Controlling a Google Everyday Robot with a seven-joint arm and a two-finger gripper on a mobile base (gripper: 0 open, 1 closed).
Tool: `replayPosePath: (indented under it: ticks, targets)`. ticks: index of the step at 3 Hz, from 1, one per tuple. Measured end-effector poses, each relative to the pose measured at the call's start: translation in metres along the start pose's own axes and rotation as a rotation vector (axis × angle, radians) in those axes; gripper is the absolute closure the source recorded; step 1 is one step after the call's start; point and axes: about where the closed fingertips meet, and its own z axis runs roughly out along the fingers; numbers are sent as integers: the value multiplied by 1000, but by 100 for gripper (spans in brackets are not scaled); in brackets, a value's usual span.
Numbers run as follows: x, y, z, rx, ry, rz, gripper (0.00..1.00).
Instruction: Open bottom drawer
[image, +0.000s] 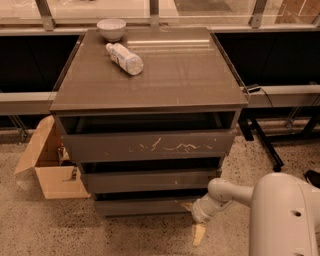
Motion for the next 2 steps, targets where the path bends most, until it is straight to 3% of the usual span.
replayPosePath:
  ticks: [1, 2]
  targets:
    - [13, -25, 18, 85, 15, -57, 0]
    - [13, -25, 18, 85, 15, -57, 0]
